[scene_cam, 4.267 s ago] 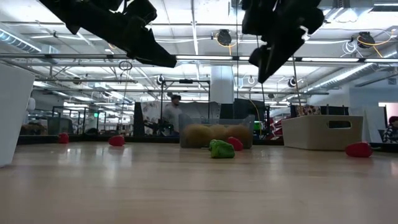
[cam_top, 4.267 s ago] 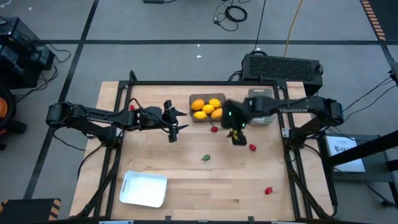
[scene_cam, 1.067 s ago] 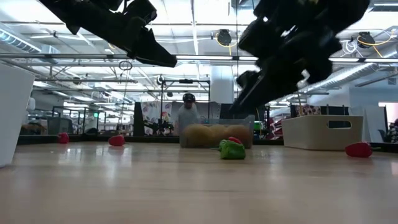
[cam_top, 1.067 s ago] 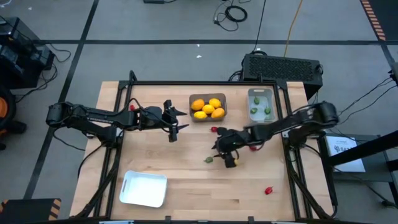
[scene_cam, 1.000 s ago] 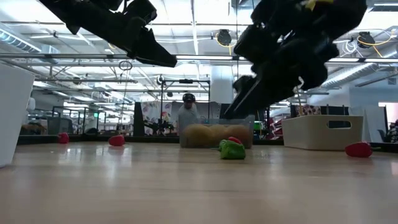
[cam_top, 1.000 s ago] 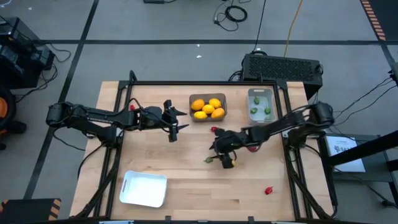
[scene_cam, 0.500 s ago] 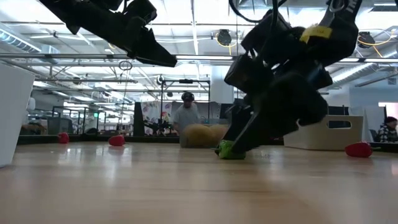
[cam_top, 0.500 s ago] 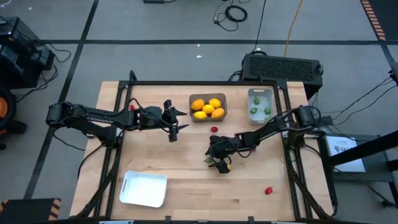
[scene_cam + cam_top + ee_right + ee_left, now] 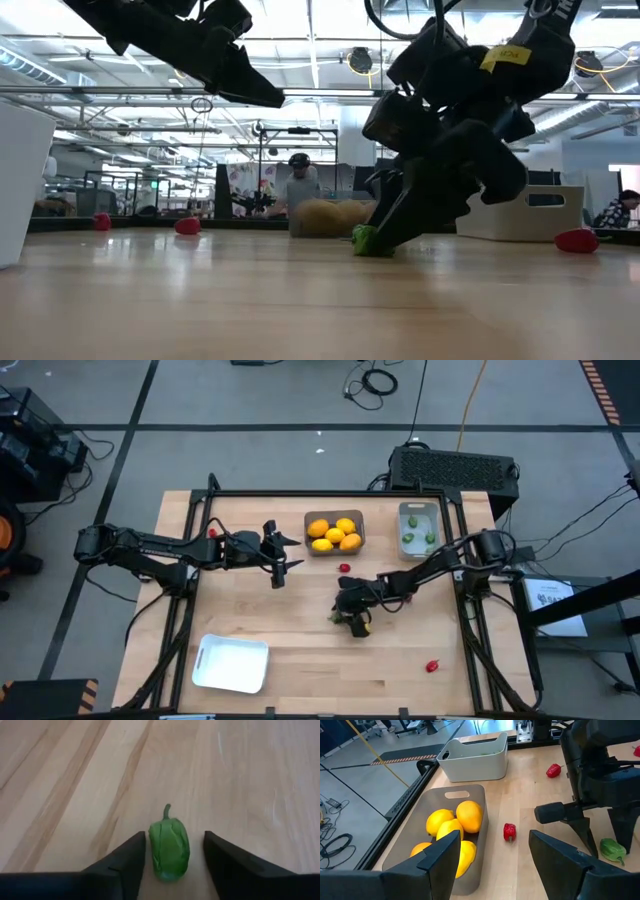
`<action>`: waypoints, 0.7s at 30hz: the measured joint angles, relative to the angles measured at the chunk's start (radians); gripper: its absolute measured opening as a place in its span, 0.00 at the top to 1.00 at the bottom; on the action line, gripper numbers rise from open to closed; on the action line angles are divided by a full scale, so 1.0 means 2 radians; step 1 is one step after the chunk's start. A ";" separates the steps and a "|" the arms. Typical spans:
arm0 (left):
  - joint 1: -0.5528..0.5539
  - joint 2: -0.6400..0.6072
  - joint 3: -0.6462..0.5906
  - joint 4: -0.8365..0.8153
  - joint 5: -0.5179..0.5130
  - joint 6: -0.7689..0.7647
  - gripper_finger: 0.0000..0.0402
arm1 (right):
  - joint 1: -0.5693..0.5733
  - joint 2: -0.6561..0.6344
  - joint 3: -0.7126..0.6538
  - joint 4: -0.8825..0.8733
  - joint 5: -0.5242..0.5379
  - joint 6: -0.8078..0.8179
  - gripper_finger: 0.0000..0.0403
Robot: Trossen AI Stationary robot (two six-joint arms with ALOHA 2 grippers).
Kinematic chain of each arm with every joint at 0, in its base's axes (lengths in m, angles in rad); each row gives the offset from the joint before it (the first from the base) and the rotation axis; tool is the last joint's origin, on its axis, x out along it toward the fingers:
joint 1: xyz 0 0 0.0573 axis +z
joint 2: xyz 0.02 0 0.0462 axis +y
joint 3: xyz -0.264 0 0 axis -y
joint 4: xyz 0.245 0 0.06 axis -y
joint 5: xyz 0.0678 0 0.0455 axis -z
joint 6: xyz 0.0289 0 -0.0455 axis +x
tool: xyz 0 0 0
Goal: Sort produce into baskets
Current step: Put the green pepper into the gray bin
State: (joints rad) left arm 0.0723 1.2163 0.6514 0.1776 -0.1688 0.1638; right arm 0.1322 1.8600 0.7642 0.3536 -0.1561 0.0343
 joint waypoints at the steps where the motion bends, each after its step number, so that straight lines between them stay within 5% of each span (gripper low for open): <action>1: 0.000 0.000 0.000 0.000 0.000 0.000 0.39 | 0.000 -0.003 0.000 -0.004 -0.002 0.000 0.57; 15: 0.000 0.000 0.000 0.000 0.000 0.000 0.39 | 0.000 -0.134 -0.001 -0.095 -0.003 0.007 0.92; 21: 0.000 0.000 0.000 0.000 0.000 0.000 0.39 | 0.017 -0.135 -0.001 -0.087 0.030 -0.008 0.89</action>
State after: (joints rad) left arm 0.0715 1.2163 0.6516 0.1776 -0.1688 0.1635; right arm 0.1669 1.5892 0.7628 0.1798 -0.0965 0.0179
